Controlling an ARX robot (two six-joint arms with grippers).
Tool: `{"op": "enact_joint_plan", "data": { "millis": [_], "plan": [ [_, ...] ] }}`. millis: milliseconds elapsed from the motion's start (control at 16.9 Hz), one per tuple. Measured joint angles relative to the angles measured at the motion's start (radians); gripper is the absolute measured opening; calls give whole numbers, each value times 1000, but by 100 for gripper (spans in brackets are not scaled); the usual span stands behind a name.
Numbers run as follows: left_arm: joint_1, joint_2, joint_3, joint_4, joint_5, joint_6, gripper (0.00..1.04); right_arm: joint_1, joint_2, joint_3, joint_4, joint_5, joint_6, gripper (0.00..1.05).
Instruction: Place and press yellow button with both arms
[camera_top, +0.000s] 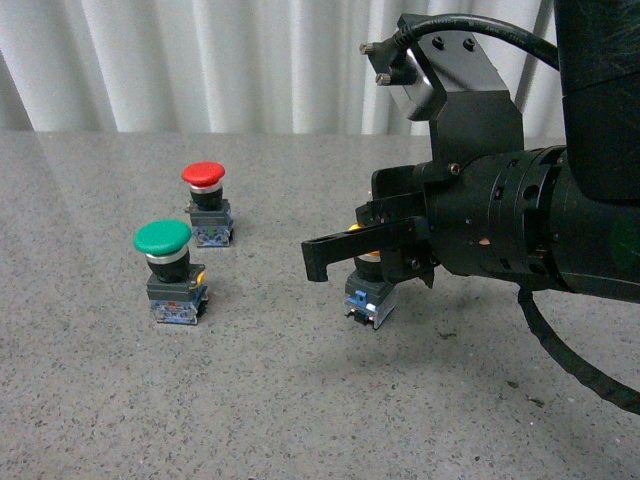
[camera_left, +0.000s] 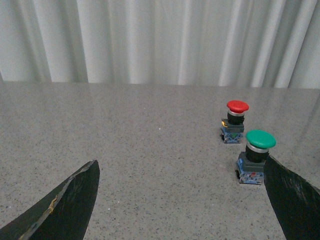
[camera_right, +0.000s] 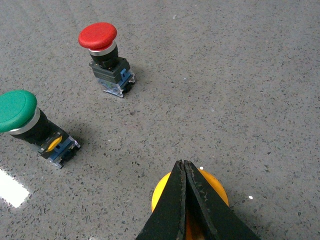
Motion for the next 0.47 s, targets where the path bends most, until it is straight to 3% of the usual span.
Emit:
{"op": "enact_joint_plan", "data": {
  "millis": [472],
  "plan": [
    [0,0,0,0,0,0,98,-5,-20,8,-44,-20,-8,2]
  ]
}}
